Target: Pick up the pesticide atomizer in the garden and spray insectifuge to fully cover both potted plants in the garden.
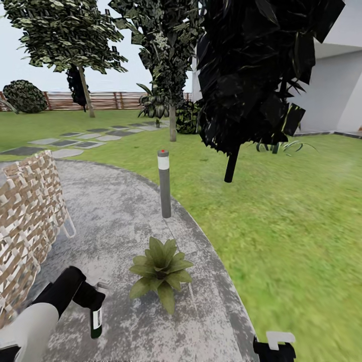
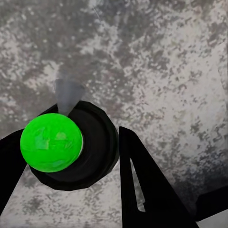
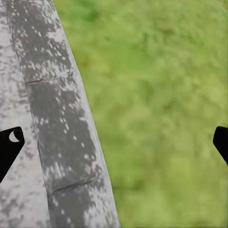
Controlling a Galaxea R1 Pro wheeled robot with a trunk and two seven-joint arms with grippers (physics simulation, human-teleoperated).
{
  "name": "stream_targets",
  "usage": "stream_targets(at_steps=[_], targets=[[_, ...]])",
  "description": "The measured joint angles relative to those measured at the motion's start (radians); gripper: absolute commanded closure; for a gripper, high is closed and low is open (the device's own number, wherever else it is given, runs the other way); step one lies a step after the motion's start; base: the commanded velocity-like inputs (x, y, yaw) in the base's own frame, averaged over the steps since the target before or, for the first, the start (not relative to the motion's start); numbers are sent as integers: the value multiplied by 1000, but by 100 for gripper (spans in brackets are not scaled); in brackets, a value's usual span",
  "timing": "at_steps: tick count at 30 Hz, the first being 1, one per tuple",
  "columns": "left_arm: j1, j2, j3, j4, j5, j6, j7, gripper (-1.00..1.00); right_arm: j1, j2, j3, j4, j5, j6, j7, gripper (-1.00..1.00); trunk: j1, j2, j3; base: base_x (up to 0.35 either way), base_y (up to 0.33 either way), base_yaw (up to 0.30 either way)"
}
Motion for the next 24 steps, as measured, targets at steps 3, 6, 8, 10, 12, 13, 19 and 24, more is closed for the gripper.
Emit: stream_targets(at_steps=[3,6,8,10,12,13,19,24], targets=[[0,-4,-1,1,-8,0,0,100,0,-1,-1,0,-8,0,-1,-100,11,-21,-14,0,0,0],[0,-3,-1,2,-12,-1,0,100,0,-1,-1,0,-10,0,-1,-100,23,-42,-28,0,0,-23],[0,-2,-1,3,-13,0,0,100,0,-1,-1,0,-11,0,-2,-100,31,-56,-38,0,0,-99],[10,2,-47,2,-22,-2,-1,100,0,-7,1,4,-8,0,-1,-100,35,-63,-43,0,0,0],[10,2,-63,3,-19,-2,-2,100,0,-7,2,4,-8,0,-1,-100,35,-63,-43,0,0,0],[10,2,-65,3,-18,-2,-2,100,0,-7,2,4,-8,0,-1,-100,35,-63,-43,0,0,0],[12,4,-70,9,-17,-3,-2,100,1,-8,2,5,-8,0,-3,-100,35,-63,-43,0,0,0],[13,-4,-67,12,-17,-5,-2,100,1,-8,2,6,-8,0,-5,-100,34,-63,-43,111,-41,0]])
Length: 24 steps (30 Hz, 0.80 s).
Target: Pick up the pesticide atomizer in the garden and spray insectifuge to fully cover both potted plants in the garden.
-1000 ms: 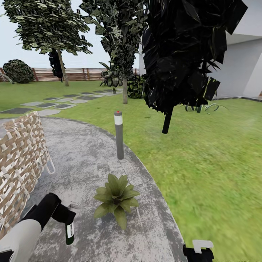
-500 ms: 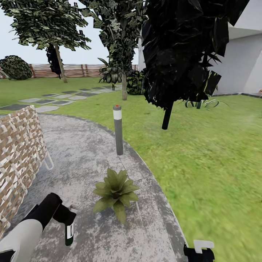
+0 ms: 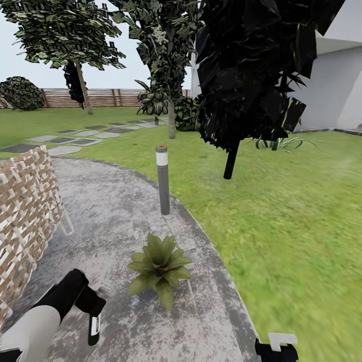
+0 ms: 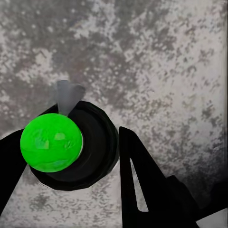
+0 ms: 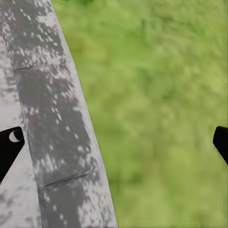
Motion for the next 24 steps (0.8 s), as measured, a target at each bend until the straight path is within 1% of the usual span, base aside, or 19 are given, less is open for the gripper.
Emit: stream_targets(at_steps=[5,10,11,15,16,17,19,21,24], targets=[[0,-4,-3,2,1,-1,0,100,0,0,0,-1,-1,0,-1,-100,0,0,0,190,-193,0],[0,-3,-31,3,2,1,-9,100,0,0,0,-2,-1,0,-1,-100,0,0,0,51,-209,0],[0,-2,-43,3,2,1,-29,100,0,0,0,-2,-1,0,-1,-100,0,0,0,74,-49,0],[0,12,-116,3,-7,-2,-162,100,0,0,0,-1,-2,0,-1,-100,0,0,0,63,-17,0],[0,42,-168,2,-17,-10,-221,100,0,0,0,-1,-1,0,-1,-100,0,0,0,7,-1,0],[0,63,-177,2,-17,-12,-231,100,0,0,0,-1,-2,0,-1,-100,0,0,0,5,-1,0],[1,89,-182,3,-16,-12,-236,100,0,0,0,-1,-2,0,-1,-100,0,0,0,3,0,0],[1,108,-185,4,-16,-13,-240,100,0,0,0,-1,-2,0,-1,-100,0,0,0,1,0,0],[2,115,-190,4,-15,-13,-240,100,0,0,0,-1,-2,0,-1,-100,0,0,-2,0,0,0]])
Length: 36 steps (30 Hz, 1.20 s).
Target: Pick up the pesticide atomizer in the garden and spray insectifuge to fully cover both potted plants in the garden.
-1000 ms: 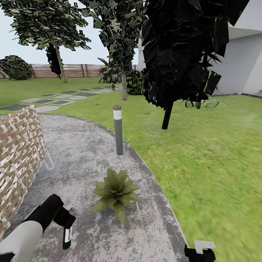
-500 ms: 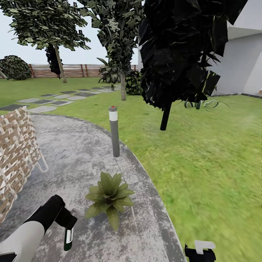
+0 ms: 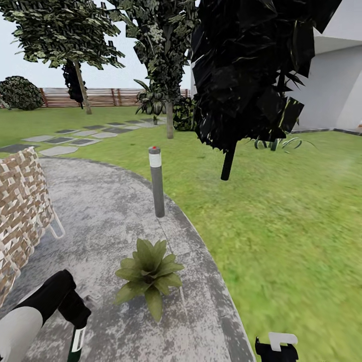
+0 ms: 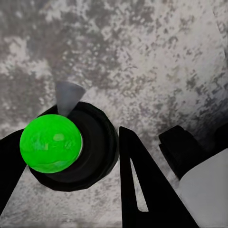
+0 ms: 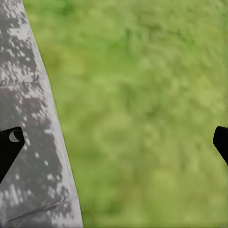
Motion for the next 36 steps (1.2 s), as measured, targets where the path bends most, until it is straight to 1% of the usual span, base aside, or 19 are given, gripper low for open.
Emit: stream_targets(at_steps=[4,9,11,12,14,16,17,18,20,21,22,24,26,27,31,33,36], targets=[[0,1,-2,0,0,1,0,100,0,0,0,0,0,0,0,-100,0,0,-5,32,0,0],[-3,-7,-6,-9,1,6,-1,100,0,0,0,0,0,0,0,-100,-1,0,-7,254,58,0],[-7,-10,-29,-14,3,10,-2,100,0,0,0,0,0,0,0,-100,0,0,-7,176,41,0],[-12,-11,-53,-17,5,12,-4,100,0,0,0,0,0,0,0,-100,0,0,-7,78,18,0],[-16,-18,-84,-21,5,15,-21,100,0,0,0,0,0,0,0,-100,0,0,-7,33,7,0],[-26,-22,-98,-30,3,14,-43,100,0,0,0,0,0,0,0,-100,0,0,-7,12,3,0],[-48,-23,-104,-38,-4,14,-63,100,0,0,0,0,0,0,0,-100,0,0,-7,4,1,0],[-59,-23,-106,-40,-18,14,-74,100,0,0,0,0,0,0,0,-100,0,0,-7,2,0,0],[-81,-27,-106,-44,-77,13,-114,100,0,0,0,0,0,0,0,-100,0,0,-7,1,0,0],[-93,-33,-105,-49,-120,13,-150,100,0,-1,0,0,0,0,0,-100,0,0,-7,0,0,0],[-104,-43,-105,-60,-173,13,-201,100,0,-1,0,0,0,0,0,-100,0,0,-7,0,0,0],[-109,-44,-104,-80,-227,11,-248,100,0,-2,0,0,0,0,0,-100,0,0,-7,0,0,0],[-110,-39,-103,-92,-247,11,-263,100,0,-5,0,0,0,0,0,-100,0,0,-7,0,0,0],[-111,-30,-101,-97,-256,10,-269,100,0,-6,0,0,0,0,0,-100,0,0,-7,0,0,0],[-99,4,-99,-98,-261,7,-272,100,0,-8,0,0,0,0,0,-100,0,0,-7,0,0,0],[-95,8,-100,-98,-262,5,-270,100,0,-8,0,0,0,0,0,-100,0,0,-7,0,0,0],[-92,3,-102,-99,-262,7,-265,100,0,-10,0,1,1,0,0,-100,0,0,-7,0,0,0]])
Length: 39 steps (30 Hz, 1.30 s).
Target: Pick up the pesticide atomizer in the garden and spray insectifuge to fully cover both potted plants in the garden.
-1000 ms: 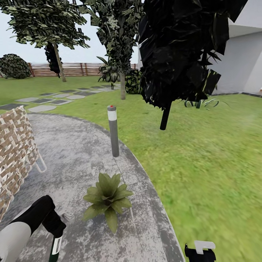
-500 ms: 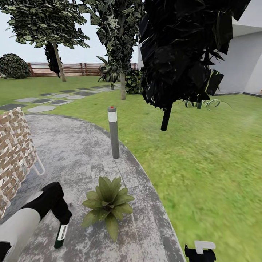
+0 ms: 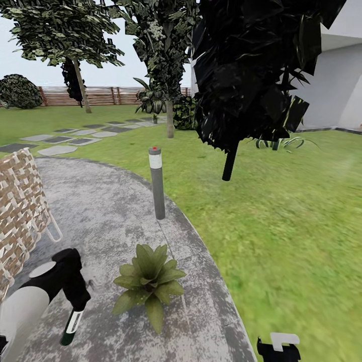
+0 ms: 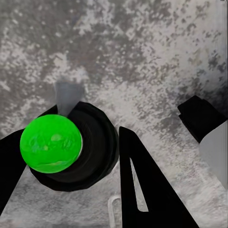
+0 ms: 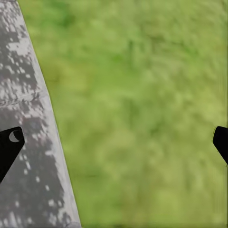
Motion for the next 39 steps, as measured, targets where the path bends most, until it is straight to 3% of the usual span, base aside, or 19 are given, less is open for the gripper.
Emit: stream_targets(at_steps=[5,8,12,21,28,33,36,39], targets=[[-14,-43,-1,-6,0,5,-1,100,1,-11,0,0,0,0,1,-100,0,0,0,0,0,0],[-20,-52,-2,-40,0,6,-4,100,2,-13,0,0,0,0,1,-100,0,0,0,13,6,0],[-21,-53,-2,-82,0,6,-8,100,2,-13,0,0,0,0,2,-100,0,0,0,164,153,0],[-4,-49,-7,-89,0,5,-7,100,2,-13,0,0,-1,0,0,-100,0,0,0,98,170,0],[15,-18,-3,-73,-1,2,9,100,2,-13,0,-1,-1,0,0,-100,0,0,0,3,7,0],[54,-5,4,-71,0,2,78,100,2,-13,0,-2,-1,0,0,-100,0,0,0,0,0,-177],[57,-13,11,-74,3,4,127,100,2,-13,0,-1,-1,0,0,-100,0,0,0,0,0,-140],[57,-25,12,-80,3,8,136,100,2,-13,0,-1,-1,0,0,-100,0,0,0,0,0,-27]])
